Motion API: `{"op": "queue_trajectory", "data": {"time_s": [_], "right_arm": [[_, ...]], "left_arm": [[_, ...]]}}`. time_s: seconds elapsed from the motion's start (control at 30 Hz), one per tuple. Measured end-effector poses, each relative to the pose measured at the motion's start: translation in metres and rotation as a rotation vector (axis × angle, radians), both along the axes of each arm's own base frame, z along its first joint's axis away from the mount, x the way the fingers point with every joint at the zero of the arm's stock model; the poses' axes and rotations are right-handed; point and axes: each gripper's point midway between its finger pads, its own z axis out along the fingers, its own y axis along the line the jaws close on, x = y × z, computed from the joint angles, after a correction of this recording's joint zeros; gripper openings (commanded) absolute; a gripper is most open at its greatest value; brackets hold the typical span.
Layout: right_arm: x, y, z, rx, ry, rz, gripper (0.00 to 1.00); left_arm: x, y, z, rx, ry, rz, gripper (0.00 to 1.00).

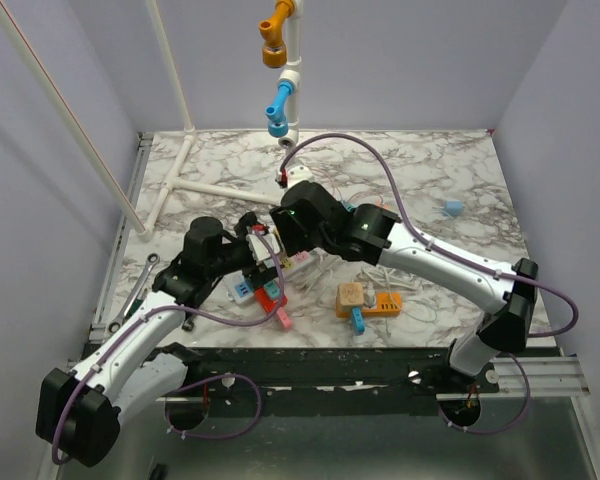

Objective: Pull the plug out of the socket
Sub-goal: Pick up the plug from the center of the board, then remove the plug from the socket.

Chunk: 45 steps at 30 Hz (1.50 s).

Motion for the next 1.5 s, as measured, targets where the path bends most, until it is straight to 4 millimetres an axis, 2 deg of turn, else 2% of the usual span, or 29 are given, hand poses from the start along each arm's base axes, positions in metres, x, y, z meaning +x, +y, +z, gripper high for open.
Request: {"op": "queue_trajectory", "data": {"time_s": [0.13,0.23,0.37,0.57,0.7,0.77,1.1,1.23,1.43,1.5], "right_arm": [[-0.008,-0.013,0.033,0.047,-0.039,0.005,0.01],[-0.016,-0.024,0.063,0.117,-0.072,0.009,0.01],[-0.025,-0.035,0.082,0.198,-0.095,0.006,0.01],[-0.042,-0.050,0.069,0.244,-0.060,0.023,0.01],[-0.050,-0.047,0.060,0.284,-0.027,0.047,0.01],[-0.054,-0.041,0.061,0.317,-0.014,0.065,0.01],[-0.061,-0.011,0.082,0.490,0.004,0.135,0.01],[-0.060,-0.003,0.086,0.518,0.002,0.148,0.01],[-0.059,0.012,0.087,0.561,0.014,0.167,0.01],[-0.059,0.015,0.086,0.573,0.019,0.173,0.01]], "left_arm": [[0.004,0.011,0.014,-0.046,0.050,0.076,0.98],[-0.002,0.015,0.022,-0.074,0.079,0.097,0.98],[-0.012,0.016,0.036,-0.107,0.081,0.098,0.98],[-0.031,0.020,0.074,-0.167,-0.037,0.057,0.98],[-0.041,0.023,0.097,-0.184,-0.151,0.024,0.98],[-0.045,0.022,0.101,-0.184,-0.171,0.001,0.98],[-0.068,-0.001,0.103,-0.150,-0.186,-0.153,0.98],[-0.062,0.000,0.102,-0.133,-0.200,-0.123,0.98],[-0.041,0.003,0.098,-0.100,-0.216,-0.042,0.98],[-0.036,0.004,0.096,-0.090,-0.218,-0.024,0.93]]}}
